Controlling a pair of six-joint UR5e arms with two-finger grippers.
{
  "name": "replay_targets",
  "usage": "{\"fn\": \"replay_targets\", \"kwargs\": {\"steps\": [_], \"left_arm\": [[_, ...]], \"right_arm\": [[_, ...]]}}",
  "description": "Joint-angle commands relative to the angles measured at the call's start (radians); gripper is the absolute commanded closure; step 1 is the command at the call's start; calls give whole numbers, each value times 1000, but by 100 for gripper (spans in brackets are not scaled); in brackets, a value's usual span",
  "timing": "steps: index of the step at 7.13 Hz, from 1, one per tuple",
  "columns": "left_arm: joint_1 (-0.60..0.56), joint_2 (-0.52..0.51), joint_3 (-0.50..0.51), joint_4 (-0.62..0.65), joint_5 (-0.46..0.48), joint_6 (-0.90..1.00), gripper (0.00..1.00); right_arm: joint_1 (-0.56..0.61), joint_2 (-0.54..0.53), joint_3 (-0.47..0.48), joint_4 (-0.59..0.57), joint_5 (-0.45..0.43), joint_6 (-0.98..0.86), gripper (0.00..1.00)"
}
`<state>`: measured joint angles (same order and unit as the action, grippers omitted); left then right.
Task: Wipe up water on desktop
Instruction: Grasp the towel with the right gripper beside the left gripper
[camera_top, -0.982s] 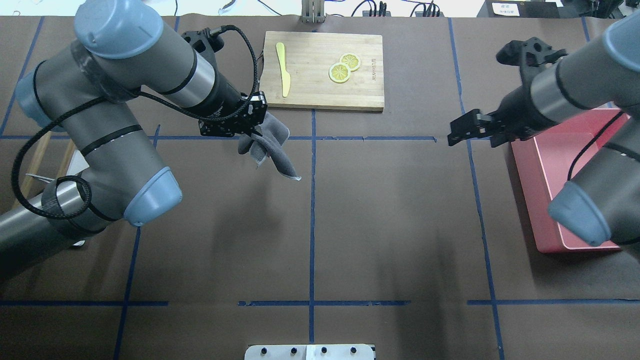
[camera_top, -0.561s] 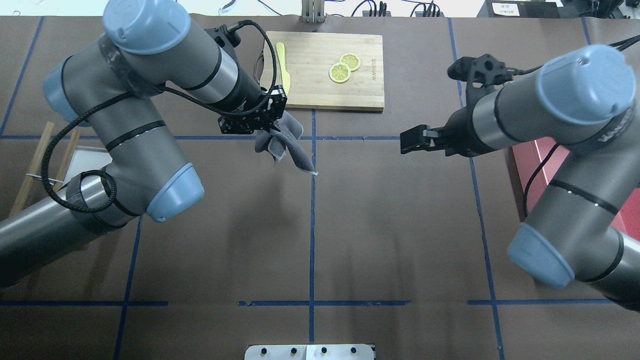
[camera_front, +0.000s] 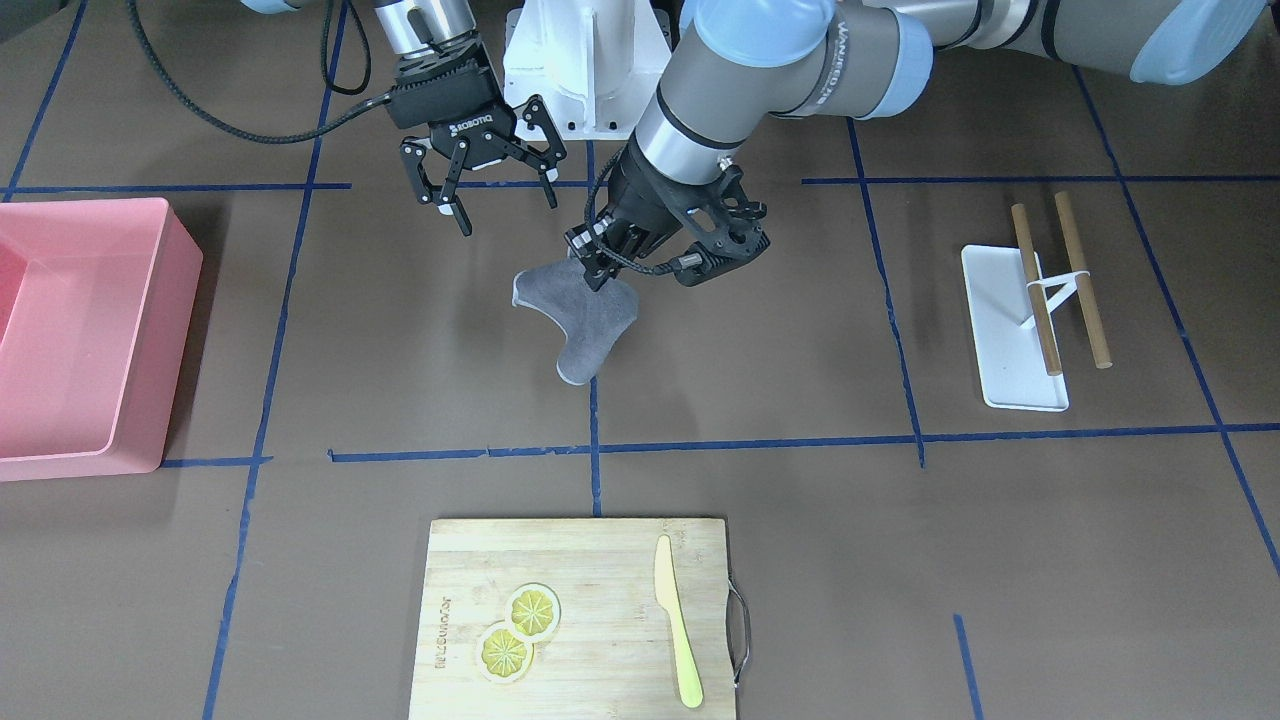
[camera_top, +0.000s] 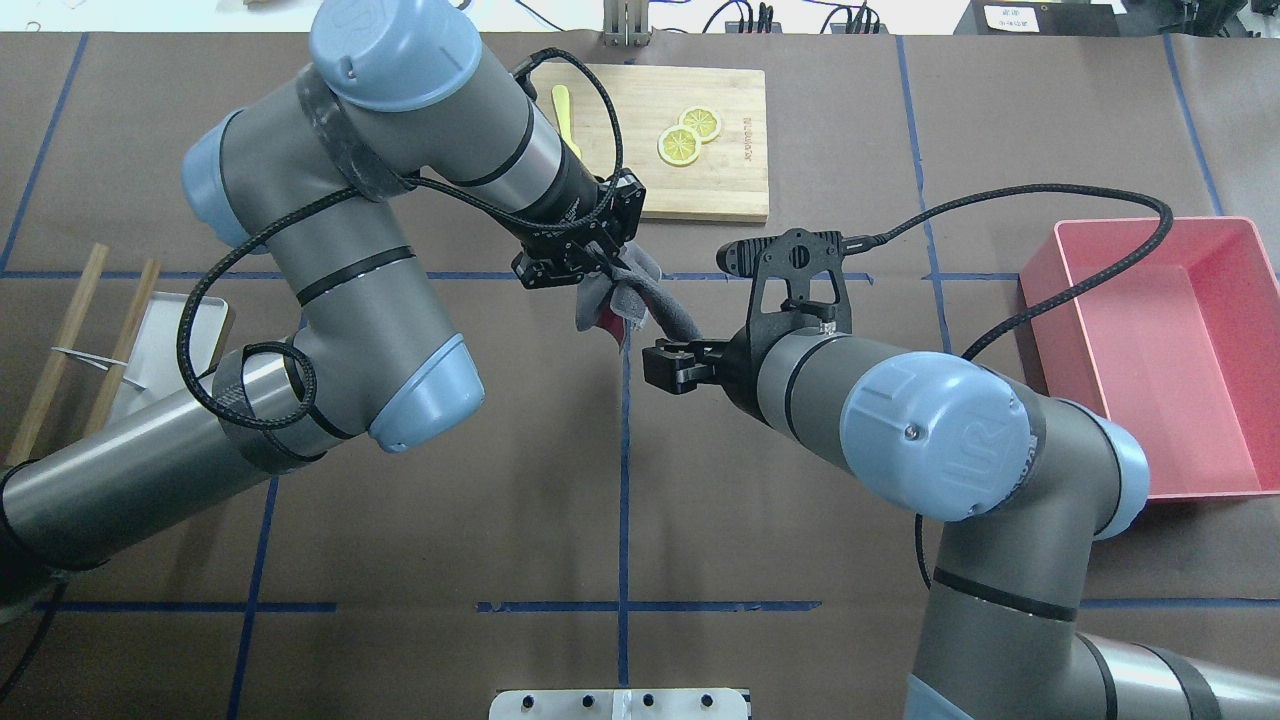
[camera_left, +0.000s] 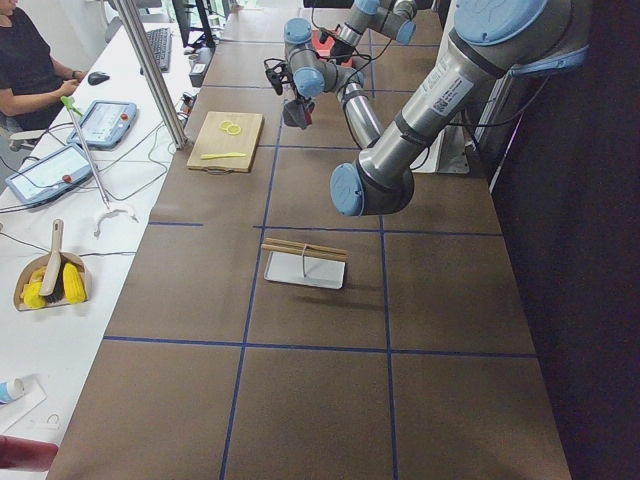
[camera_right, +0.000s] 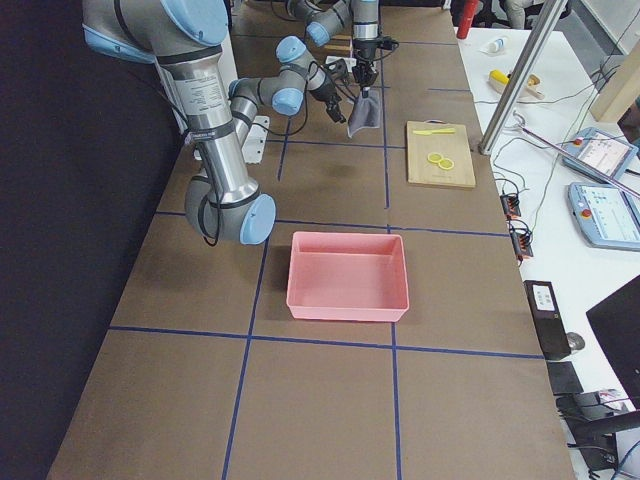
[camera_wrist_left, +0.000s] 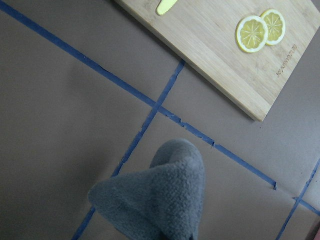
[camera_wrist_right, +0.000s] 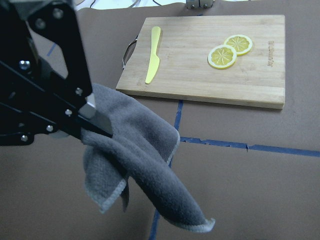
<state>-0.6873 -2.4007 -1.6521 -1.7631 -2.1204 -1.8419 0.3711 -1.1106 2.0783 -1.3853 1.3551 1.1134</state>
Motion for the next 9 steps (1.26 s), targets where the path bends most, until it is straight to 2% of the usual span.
{"fn": "replay_targets", "kwargs": {"steps": [1,6,9], "left_arm": [[37,-2,-9,2,0,-31,100],[72,-2,-49,1,-7,-39,99],[80,-3,-66,-4,-7,-40,98]], "right_arm": [[-53,5,-3,2,-97,-76,2],[-92,2,-7,2,-186,-191,3],[-106,0,-6,2,-195,-205,7]]}}
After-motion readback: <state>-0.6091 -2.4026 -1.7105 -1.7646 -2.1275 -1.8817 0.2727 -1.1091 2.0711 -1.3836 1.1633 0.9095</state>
